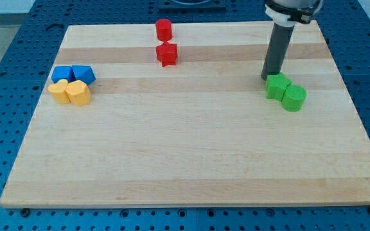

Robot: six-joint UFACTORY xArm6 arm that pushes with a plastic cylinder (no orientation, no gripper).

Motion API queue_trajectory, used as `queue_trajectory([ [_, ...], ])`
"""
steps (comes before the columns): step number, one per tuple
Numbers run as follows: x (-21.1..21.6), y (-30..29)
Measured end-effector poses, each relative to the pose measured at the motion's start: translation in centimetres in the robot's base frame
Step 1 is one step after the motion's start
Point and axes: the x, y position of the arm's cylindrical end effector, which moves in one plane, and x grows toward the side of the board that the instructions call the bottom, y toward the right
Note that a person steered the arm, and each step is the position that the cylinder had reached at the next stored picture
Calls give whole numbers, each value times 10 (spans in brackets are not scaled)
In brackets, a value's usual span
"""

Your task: Move the green star along with green circle towards the center right

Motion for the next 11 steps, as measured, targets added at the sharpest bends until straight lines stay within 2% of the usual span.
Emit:
queue_trajectory([
  [1,0,-7],
  [2,11,-40],
  [3,31,-67],
  [5,94,-68],
  [8,99,18],
  [11,76,24],
])
